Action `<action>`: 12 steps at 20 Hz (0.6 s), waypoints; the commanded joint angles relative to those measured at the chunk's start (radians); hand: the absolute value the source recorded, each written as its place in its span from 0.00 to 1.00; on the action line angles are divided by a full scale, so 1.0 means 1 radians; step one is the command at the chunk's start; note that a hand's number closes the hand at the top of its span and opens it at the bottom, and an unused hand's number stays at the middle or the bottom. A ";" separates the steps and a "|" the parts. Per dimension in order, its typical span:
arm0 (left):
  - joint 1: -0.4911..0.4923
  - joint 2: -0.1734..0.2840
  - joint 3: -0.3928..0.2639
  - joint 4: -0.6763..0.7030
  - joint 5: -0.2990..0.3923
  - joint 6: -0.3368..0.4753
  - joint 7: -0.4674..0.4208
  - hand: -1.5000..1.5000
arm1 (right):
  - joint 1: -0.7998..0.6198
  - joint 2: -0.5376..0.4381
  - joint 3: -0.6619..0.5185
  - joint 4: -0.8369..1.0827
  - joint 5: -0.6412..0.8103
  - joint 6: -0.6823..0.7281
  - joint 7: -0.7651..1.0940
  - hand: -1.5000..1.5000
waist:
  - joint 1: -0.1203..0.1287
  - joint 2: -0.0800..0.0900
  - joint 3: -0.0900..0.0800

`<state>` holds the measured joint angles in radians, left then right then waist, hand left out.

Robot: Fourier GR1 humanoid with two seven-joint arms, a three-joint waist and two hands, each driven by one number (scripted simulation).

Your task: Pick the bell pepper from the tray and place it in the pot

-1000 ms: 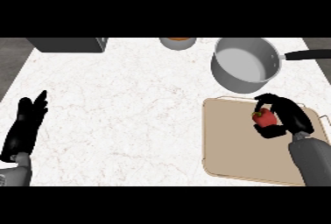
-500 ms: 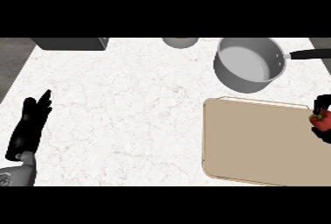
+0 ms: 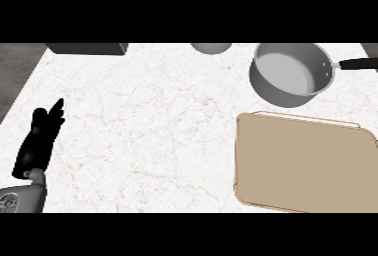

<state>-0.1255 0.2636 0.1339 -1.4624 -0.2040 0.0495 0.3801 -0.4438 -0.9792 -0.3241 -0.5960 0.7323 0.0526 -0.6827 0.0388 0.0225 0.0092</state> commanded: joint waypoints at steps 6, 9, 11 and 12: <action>-0.003 -0.009 0.007 0.006 0.002 0.009 0.007 0.50 | -0.166 -0.081 -0.224 0.143 -0.234 0.082 -0.315 1.00 | -0.007 -0.010 -0.002; -0.007 0.037 0.031 0.001 0.013 -0.023 0.022 0.50 | -0.238 -0.126 -0.235 0.183 -0.245 0.124 -0.339 1.00 | 0.002 -0.011 -0.005; 0.009 0.003 0.001 -0.009 -0.011 0.000 0.019 0.50 | -0.312 -0.141 -0.204 0.180 -0.224 0.137 -0.306 1.00 | 0.003 -0.012 -0.006; 0.027 0.026 0.019 -0.004 -0.001 -0.019 -0.015 0.50 | -0.321 -0.166 -0.194 0.186 -0.213 0.147 -0.323 1.00 | 0.003 -0.012 -0.007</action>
<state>-0.1144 0.2730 0.1434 -1.4676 -0.2046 0.0426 0.3848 -0.6851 -1.1031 -0.5204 -0.4363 0.5240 0.1497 -0.9547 0.0413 0.0122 0.0045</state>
